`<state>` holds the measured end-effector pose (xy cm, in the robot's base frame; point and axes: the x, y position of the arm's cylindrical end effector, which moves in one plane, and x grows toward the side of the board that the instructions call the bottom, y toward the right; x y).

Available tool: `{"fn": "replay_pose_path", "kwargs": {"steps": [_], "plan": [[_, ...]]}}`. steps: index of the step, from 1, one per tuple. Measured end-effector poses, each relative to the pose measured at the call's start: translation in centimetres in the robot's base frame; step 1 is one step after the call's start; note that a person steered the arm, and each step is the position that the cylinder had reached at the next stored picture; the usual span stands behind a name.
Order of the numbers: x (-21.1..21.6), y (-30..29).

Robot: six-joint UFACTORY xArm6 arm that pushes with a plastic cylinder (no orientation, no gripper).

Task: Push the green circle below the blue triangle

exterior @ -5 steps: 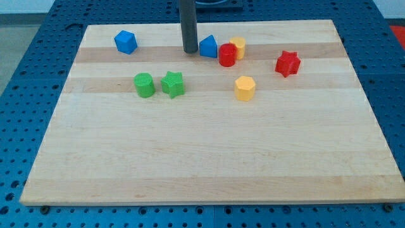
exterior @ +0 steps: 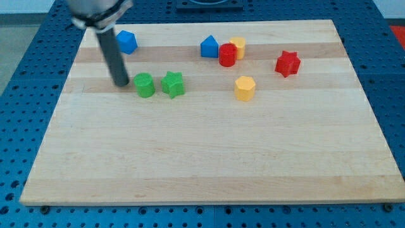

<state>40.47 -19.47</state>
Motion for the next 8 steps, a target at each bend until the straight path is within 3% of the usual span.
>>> {"fn": "replay_pose_path", "kwargs": {"steps": [1, 2, 4, 8], "plan": [[2.5, 0.1], [2.3, 3.5], [-1.5, 9.0], [-2.7, 7.2]]}}
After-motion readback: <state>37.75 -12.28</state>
